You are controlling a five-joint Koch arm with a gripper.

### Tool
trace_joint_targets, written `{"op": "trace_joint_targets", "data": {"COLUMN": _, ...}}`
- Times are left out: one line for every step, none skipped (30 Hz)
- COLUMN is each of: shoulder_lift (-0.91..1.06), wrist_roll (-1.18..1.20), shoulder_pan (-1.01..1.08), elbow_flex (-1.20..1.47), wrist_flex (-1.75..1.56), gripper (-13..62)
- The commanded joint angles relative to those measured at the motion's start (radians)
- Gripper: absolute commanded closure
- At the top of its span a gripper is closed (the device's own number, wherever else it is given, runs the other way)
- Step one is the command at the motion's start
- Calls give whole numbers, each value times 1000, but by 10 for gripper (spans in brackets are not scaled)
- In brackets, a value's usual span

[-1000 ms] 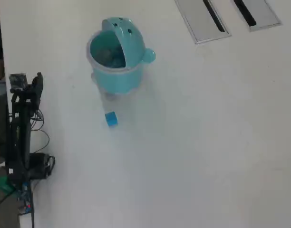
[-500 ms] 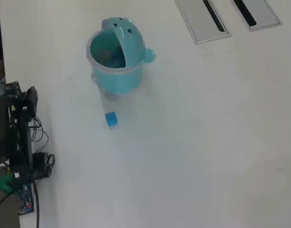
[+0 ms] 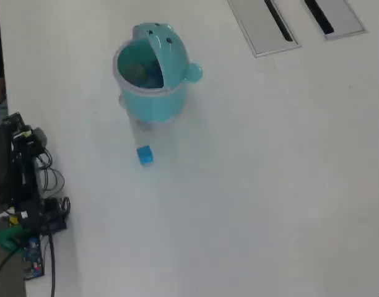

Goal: Grasp RGB lego blocks and put them in the bin one by one.

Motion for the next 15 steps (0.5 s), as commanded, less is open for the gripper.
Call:
{"op": "trace_joint_targets", "data": {"shoulder_lift": -18, "wrist_roll": -12, "shoulder_pan": -20, "elbow_flex": -23, "wrist_flex": -2, "gripper": 194}}
{"op": "trace_joint_targets", "data": {"shoulder_lift": -31, "wrist_roll": -17, "shoulder_pan": -29, "elbow_flex": -21, "wrist_flex": -3, "gripper": 194}}
{"op": "trace_joint_targets", "data": {"shoulder_lift": -48, "wrist_roll": -18, "shoulder_pan": -35, "elbow_flex": -20, "wrist_flex": -3, "gripper": 194}}
{"op": "trace_joint_targets", "data": {"shoulder_lift": -63, "wrist_roll": -18, "shoulder_pan": -41, "elbow_flex": -18, "wrist_flex": -6, "gripper": 194}}
{"op": "trace_joint_targets", "data": {"shoulder_lift": -81, "wrist_roll": -18, "shoulder_pan": -51, "elbow_flex": -18, "wrist_flex": -11, "gripper": 194}}
{"op": "trace_joint_targets", "data": {"shoulder_lift": -100, "wrist_roll": -18, "shoulder_pan": -57, "elbow_flex": -20, "wrist_flex": -17, "gripper": 194}}
{"op": "trace_joint_targets", "data": {"shoulder_lift": -115, "wrist_roll": -18, "shoulder_pan": -61, "elbow_flex": -21, "wrist_flex": -23, "gripper": 194}}
{"op": "trace_joint_targets", "data": {"shoulder_lift": -133, "wrist_roll": -18, "shoulder_pan": -66, "elbow_flex": -25, "wrist_flex": -25, "gripper": 194}}
{"op": "trace_joint_targets", "data": {"shoulder_lift": -149, "wrist_roll": -18, "shoulder_pan": -71, "elbow_flex": -28, "wrist_flex": -29, "gripper": 194}}
{"op": "trace_joint_targets", "data": {"shoulder_lift": -163, "wrist_roll": -17, "shoulder_pan": -72, "elbow_flex": -29, "wrist_flex": -44, "gripper": 194}}
{"op": "trace_joint_targets", "data": {"shoulder_lift": -173, "wrist_roll": -17, "shoulder_pan": -75, "elbow_flex": -34, "wrist_flex": -51, "gripper": 194}}
{"op": "trace_joint_targets", "data": {"shoulder_lift": -186, "wrist_roll": -17, "shoulder_pan": -80, "elbow_flex": -38, "wrist_flex": -51, "gripper": 194}}
{"op": "trace_joint_targets", "data": {"shoulder_lift": -195, "wrist_roll": -17, "shoulder_pan": -81, "elbow_flex": -44, "wrist_flex": -54, "gripper": 194}}
{"op": "trace_joint_targets", "data": {"shoulder_lift": -207, "wrist_roll": -18, "shoulder_pan": -83, "elbow_flex": -52, "wrist_flex": -55, "gripper": 194}}
{"op": "trace_joint_targets", "data": {"shoulder_lift": -215, "wrist_roll": -17, "shoulder_pan": -84, "elbow_flex": -57, "wrist_flex": -57, "gripper": 194}}
